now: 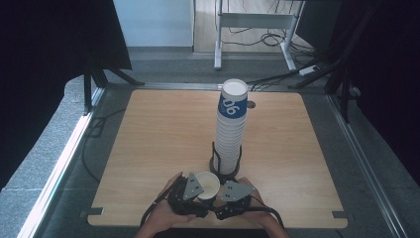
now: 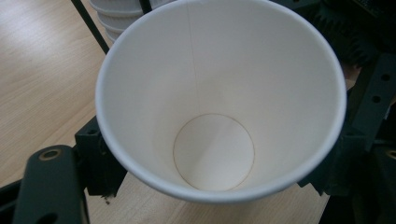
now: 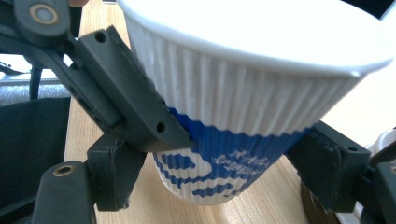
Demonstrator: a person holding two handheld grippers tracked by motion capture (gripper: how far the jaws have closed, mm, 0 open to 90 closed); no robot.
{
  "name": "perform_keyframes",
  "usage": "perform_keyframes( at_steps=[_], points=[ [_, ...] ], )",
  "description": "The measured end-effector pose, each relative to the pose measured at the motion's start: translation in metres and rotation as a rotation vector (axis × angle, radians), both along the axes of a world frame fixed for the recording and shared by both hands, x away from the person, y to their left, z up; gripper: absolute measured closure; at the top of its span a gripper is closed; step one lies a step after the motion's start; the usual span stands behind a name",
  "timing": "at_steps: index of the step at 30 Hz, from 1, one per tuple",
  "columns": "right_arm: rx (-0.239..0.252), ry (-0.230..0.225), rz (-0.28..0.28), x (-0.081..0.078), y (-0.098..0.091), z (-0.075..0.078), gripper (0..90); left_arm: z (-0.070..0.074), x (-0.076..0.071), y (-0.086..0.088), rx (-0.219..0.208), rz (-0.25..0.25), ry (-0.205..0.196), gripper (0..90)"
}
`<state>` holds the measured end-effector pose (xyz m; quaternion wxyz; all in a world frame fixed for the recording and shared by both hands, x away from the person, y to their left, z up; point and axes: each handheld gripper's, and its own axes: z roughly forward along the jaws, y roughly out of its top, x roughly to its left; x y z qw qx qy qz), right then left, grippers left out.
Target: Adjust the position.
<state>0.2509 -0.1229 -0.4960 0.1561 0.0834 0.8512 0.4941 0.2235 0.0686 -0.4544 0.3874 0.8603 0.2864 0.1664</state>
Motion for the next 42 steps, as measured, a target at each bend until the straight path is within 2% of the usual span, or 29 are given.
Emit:
perform_keyframes(
  at_steps=[14,20,25,31,34,38,42],
  points=[
    [0.005,-0.001,-0.006,0.001,-0.001,-0.001,25.1,-0.001,0.001,0.000,-0.014,0.022,-0.004,18.8],
    [0.033,0.013,-0.023,0.003,-0.005,0.000,25.8,0.002,0.003,0.003,-0.064,0.058,0.022,13.7],
    [0.087,0.034,-0.052,0.007,-0.014,0.003,26.1,0.007,0.003,0.008,-0.122,0.062,0.014,10.5],
    [0.113,0.024,-0.072,0.009,-0.021,0.006,26.2,0.012,0.001,0.013,-0.141,0.039,0.013,10.5],
    [0.133,0.018,-0.080,0.009,-0.026,0.009,26.2,0.018,0.001,0.022,-0.164,0.038,0.003,10.6],
    [0.152,0.018,-0.090,0.010,-0.032,0.011,26.2,0.025,0.001,0.034,-0.196,0.048,-0.011,10.8],
    [0.164,0.022,-0.105,0.011,-0.039,0.013,26.2,0.026,0.004,0.043,-0.194,0.081,-0.019,11.8]
  ],
)
